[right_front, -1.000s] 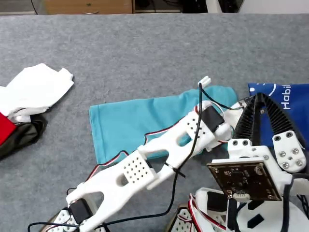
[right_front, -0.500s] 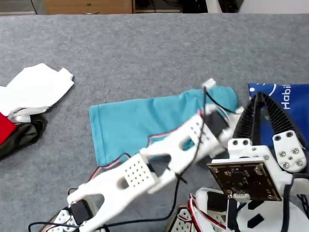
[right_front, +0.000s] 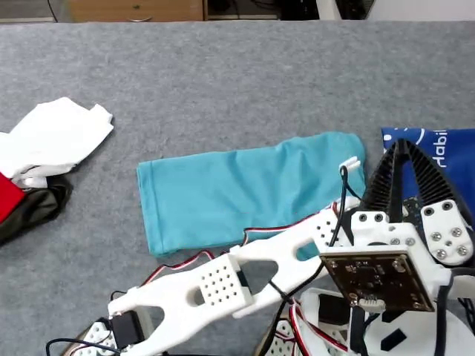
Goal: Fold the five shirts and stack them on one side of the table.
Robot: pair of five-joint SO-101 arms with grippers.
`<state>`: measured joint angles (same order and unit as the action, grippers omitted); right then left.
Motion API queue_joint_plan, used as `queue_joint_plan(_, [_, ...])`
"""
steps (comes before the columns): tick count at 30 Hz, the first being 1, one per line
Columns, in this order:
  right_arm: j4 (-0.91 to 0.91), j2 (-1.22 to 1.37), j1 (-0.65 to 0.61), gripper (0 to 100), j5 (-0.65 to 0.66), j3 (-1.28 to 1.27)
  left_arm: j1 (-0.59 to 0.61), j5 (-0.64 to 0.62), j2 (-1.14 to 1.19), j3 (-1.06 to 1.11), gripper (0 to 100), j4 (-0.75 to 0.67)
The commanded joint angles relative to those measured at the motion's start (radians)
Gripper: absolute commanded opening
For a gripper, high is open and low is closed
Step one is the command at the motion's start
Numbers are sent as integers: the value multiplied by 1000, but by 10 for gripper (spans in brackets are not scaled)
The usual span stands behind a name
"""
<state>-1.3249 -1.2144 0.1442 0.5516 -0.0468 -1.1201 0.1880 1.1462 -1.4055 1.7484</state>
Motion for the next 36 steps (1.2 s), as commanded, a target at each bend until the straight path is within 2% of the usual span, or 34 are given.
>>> queue_joint_plan(1, [20,-1,19,2,0,-2,5,29,-67,-2,78,11])
queue_joint_plan(5, [20,-1,19,2,0,-2,17,26,-65,3,88,11])
queue_joint_plan(9, [20,-1,19,2,0,-2,32,23,-27,0,162,9])
queue_joint_plan(13, [20,-1,19,2,0,-2,71,23,64,-6,167,-12])
queue_joint_plan(19, [20,-2,19,2,0,-2,84,29,97,-8,60,-20])
queue_joint_plan(29, [20,-2,19,2,0,-2,-3,28,24,-103,59,11])
queue_joint_plan(34, [20,-2,19,2,0,-2,-2,20,13,-101,160,11])
queue_joint_plan(36, [20,-2,19,2,0,-2,3,21,13,-101,158,11])
